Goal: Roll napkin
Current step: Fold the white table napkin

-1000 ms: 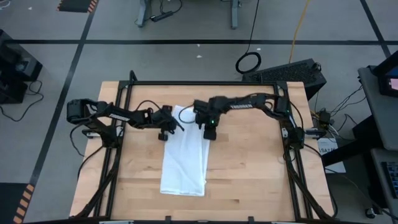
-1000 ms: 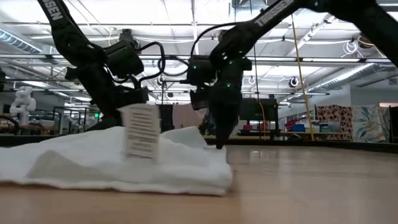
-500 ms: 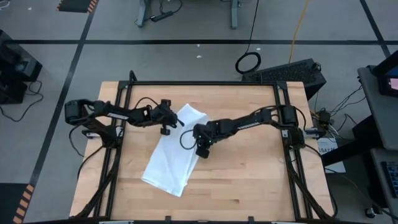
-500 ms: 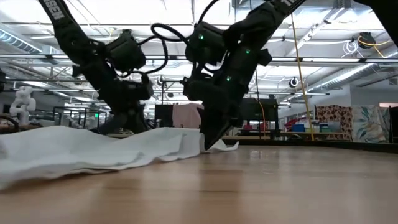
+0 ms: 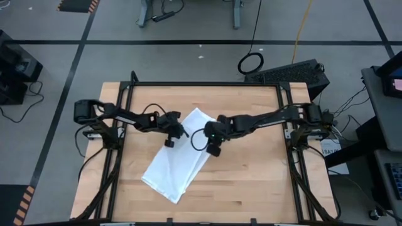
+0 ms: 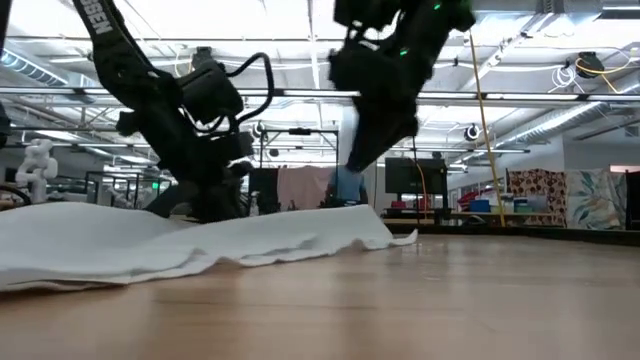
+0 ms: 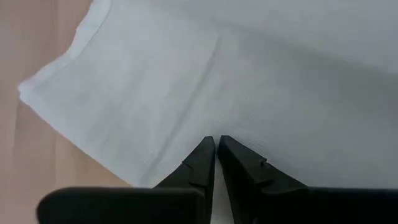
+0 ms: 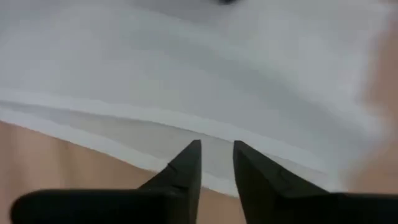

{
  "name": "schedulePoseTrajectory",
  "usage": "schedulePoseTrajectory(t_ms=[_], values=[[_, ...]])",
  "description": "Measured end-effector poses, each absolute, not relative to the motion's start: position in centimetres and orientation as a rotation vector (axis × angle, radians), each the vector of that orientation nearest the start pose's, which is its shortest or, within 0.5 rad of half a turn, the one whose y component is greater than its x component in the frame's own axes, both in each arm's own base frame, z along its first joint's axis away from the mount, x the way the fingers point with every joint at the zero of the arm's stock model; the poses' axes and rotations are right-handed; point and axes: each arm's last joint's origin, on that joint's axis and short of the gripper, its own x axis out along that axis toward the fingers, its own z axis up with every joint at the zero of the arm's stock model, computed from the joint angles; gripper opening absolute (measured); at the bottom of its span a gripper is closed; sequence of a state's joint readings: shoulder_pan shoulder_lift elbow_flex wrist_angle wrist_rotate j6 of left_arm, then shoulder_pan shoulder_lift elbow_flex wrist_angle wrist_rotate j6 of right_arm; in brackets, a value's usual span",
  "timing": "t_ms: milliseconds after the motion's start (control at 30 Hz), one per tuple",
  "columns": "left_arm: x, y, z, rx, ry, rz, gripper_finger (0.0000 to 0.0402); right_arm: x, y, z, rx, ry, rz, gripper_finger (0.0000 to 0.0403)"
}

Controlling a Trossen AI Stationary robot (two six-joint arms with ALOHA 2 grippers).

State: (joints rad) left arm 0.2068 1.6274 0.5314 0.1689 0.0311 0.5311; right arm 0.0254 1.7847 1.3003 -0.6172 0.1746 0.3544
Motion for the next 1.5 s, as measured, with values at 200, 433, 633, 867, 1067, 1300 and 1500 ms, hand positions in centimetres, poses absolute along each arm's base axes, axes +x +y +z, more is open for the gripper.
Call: schedulePoseTrajectory(t_ms=[200, 433, 633, 867, 1067, 1300, 1500], values=[[25.6, 4.0, 10.2, 0.391, 0.912, -0.093, 0.0040, 35.6, -1.7, 17.8, 0.199, 0.958, -0.362, 0.0146], [25.3, 2.8, 11.7, 0.413, 0.878, -0.104, 0.0040, 32.0, -3.0, 14.9, 0.362, 0.919, -0.270, 0.0170], [25.5, 2.5, 12.4, 0.414, 0.827, -0.094, 0.0041, 28.1, -3.5, 16.3, 0.168, 0.839, -0.277, 0.0171], [25.8, 2.6, 12.7, 0.357, 0.792, -0.025, 0.0041, 26.9, -6.1, 14.6, 0.173, 0.711, -0.184, 0.0171], [25.7, 2.6, 12.6, 0.305, 0.803, -0.006, 0.0041, 27.7, -6.5, 12.9, 0.187, 0.730, -0.171, 0.0171], [25.7, 2.7, 12.5, 0.310, 0.813, 0.011, 0.0041, 28.5, -6.8, 10.8, 0.175, 0.733, -0.150, 0.0171], [25.7, 3.4, 12.1, 0.304, 0.837, 0.046, 0.0041, 28.8, -6.8, 10.4, 0.179, 0.722, -0.153, 0.0144]])
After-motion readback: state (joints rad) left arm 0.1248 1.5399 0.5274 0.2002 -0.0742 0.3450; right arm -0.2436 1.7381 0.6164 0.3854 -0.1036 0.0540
